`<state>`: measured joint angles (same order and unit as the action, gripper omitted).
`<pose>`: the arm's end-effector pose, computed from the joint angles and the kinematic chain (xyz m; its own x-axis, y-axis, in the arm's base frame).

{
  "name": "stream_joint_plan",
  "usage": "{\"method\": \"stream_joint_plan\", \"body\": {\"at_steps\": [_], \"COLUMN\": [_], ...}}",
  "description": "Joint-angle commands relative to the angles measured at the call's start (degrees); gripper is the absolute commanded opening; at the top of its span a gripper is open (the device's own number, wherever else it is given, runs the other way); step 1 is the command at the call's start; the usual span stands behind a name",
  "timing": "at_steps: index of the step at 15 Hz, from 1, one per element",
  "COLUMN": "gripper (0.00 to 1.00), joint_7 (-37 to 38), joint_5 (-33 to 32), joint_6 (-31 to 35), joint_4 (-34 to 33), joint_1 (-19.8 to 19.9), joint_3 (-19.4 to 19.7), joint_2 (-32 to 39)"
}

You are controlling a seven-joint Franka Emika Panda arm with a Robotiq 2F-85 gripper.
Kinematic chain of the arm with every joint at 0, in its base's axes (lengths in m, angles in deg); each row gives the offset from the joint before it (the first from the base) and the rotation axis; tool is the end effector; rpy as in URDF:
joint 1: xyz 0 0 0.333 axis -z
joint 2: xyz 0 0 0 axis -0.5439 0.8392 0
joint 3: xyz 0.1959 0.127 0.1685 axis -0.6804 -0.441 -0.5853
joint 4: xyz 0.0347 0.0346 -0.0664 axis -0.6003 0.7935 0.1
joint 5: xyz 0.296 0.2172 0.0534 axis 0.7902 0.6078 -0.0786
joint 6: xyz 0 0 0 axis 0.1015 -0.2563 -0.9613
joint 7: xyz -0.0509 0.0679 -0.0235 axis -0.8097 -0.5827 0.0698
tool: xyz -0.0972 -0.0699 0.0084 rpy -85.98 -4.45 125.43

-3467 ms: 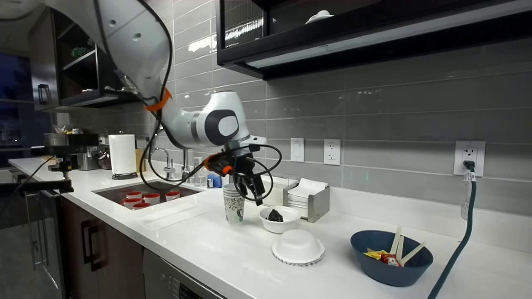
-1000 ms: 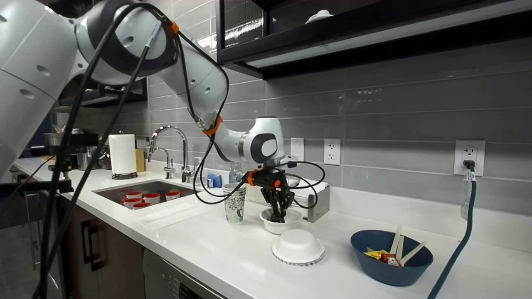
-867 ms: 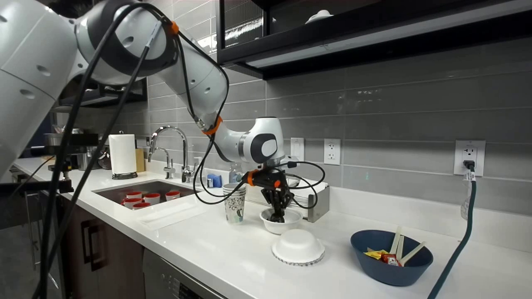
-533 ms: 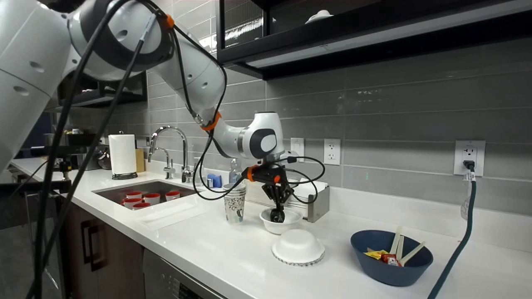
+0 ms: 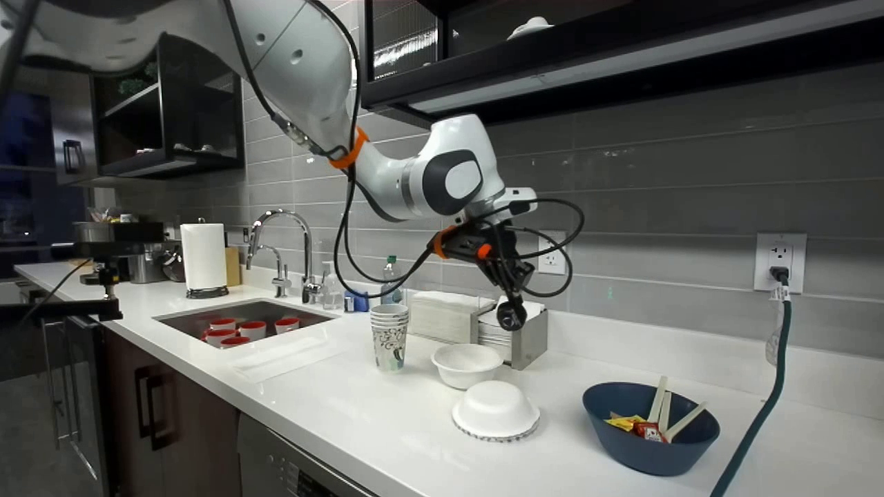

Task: Pick up the round black object from the white bowl and put it in the blue bowl

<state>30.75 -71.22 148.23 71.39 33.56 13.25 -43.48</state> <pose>0.6131 -0.0695 0.4097 0.8523 -0.2435 0.4628 -0.2581 -0.9656 -0.0329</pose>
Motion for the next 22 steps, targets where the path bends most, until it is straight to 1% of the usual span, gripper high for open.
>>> {"method": "stream_joint_plan", "body": {"at_steps": [1, 2, 3, 5, 6, 7, 8, 9, 11, 13, 14, 15, 16, 18, 19, 20, 21, 22], "gripper": [0.02, 0.01, 0.04, 0.04, 0.01, 0.01, 0.01, 0.01, 0.01, 0.01, 0.01, 0.29, 0.30, 0.43, 0.51, 0.57, 0.63, 0.71], "joint_7": [6.8, 9.3, 4.3, 6.3, 6.9, 9.6, 11.9, 15.0, 19.6, 22.6, 23.3, 23.0, 23.2, 20.9, 18.6, 15.5, 8.9, 5.1], "joint_5": [-2.5, -1.3, -0.7, -0.6, -0.6, -2.2, -2.9, -5.7, -8.1, -7.6, -6.5, -5.6, -5.2, -4.6, -4.7, -5.0, -2.6, -3.7], "joint_6": [6.5, 6.8, 4.6, 5.5, 5.6, 5.9, 4.2, 4.6, 4.8, 4.4, 3.0, 2.2, 1.3, -2.6, -5.7, -8.5, -10.1, -7.7], "joint_4": [4.8, 5.0, 3.0, 3.8, 3.8, 2.7, 0.3, -1.1, -3.7, -6.8, -8.4, -9.7, -10.8, -12.2, -12.4, -12.1, -10.1, -6.0], "joint_1": [2.6, 2.5, 2.9, 3.5, 3.4, 3.0, 3.4, 3.3, 3.1, 2.8, 2.8, 2.9, 3.0, 3.4, 4.0, 4.6, 6.9, 10.1], "joint_3": [3.9, 4.1, 3.2, 4.0, 3.9, 4.7, 5.8, 7.7, 10.6, 12.7, 13.3, 13.4, 13.5, 12.8, 12.2, 11.7, 9.7, 6.5], "joint_2": [-2.3, -2.3, -1.3, -1.3, -1.3, 0.2, 2.5, 4.4, 7.6, 10.5, 11.6, 12.5, 13.1, 12.7, 11.5, 9.9, 7.1, 3.5]}}
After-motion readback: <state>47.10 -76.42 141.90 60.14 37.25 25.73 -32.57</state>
